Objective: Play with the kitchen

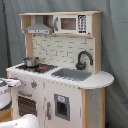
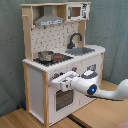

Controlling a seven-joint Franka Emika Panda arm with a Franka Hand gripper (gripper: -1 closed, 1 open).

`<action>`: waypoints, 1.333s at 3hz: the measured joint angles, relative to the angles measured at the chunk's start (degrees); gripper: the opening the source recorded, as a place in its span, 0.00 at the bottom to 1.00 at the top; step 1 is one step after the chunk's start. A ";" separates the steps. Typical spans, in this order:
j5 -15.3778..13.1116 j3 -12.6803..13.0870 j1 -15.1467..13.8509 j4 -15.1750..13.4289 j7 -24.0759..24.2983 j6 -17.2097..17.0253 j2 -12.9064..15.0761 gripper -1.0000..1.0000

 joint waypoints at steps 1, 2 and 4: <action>0.00 0.00 0.00 0.00 1.70 0.01 0.15 0.00; 0.00 0.00 0.00 0.00 2.50 0.01 0.20 1.00; 0.00 0.00 3.95 -0.24 6.97 -3.24 0.26 1.00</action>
